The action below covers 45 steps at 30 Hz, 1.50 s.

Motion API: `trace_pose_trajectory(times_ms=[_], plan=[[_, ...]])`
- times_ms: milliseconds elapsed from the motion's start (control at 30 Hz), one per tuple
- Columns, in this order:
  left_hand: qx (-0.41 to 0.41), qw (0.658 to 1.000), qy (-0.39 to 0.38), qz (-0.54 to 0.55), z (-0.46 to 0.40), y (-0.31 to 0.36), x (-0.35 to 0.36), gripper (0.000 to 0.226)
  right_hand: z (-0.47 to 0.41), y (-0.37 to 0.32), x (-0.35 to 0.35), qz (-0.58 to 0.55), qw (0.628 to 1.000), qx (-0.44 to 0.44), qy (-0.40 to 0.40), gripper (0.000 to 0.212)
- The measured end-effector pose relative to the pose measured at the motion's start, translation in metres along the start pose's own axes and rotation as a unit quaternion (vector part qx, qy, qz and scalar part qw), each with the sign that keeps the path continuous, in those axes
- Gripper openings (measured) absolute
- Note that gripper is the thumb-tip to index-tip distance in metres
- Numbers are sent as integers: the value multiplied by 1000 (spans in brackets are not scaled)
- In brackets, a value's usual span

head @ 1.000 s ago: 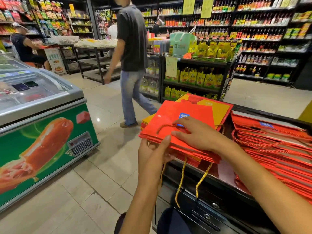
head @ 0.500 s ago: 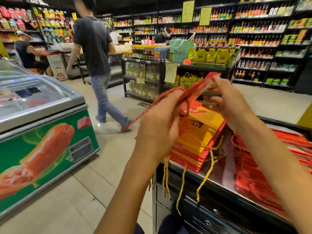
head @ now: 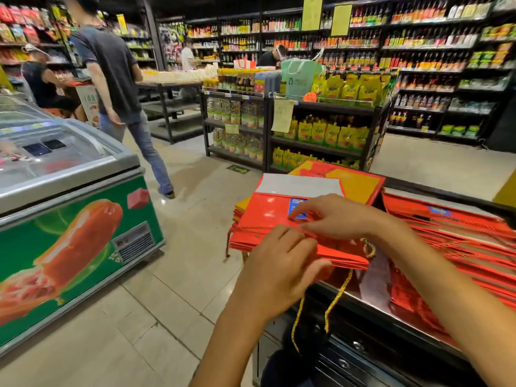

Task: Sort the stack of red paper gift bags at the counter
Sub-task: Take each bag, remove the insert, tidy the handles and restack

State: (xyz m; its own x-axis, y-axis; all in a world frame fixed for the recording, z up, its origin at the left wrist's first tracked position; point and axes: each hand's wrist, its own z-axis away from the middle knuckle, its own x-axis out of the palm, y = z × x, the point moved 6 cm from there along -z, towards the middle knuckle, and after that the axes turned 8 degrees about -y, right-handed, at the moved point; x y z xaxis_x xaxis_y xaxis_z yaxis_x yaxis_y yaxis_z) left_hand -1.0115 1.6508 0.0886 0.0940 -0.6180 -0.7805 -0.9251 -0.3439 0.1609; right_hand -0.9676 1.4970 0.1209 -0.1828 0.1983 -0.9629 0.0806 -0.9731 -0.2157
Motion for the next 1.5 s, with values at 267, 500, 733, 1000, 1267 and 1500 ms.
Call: trace_pose_trajectory(times_ms=[267,500,733,1000,1267,1500], plan=[[-167,977,132,-18,57,-57,-35,18,-15,-60,5,-29,991,-122,56,35],[-192,976,102,28,65,-68,-26,18,-9,-39,-1,26,995,-81,51,2],[-180,975,125,34,68,-64,-22,16,10,3,-23,113,993,43,10,15],[-172,977,125,30,69,-59,-20,14,-33,-58,2,-21,994,-96,39,37],[-197,972,125,40,69,-58,-17,25,-35,-63,8,-109,978,-159,83,8],[-232,960,137,80,65,-64,-14,22,-13,-67,-2,-5,979,-200,24,4]])
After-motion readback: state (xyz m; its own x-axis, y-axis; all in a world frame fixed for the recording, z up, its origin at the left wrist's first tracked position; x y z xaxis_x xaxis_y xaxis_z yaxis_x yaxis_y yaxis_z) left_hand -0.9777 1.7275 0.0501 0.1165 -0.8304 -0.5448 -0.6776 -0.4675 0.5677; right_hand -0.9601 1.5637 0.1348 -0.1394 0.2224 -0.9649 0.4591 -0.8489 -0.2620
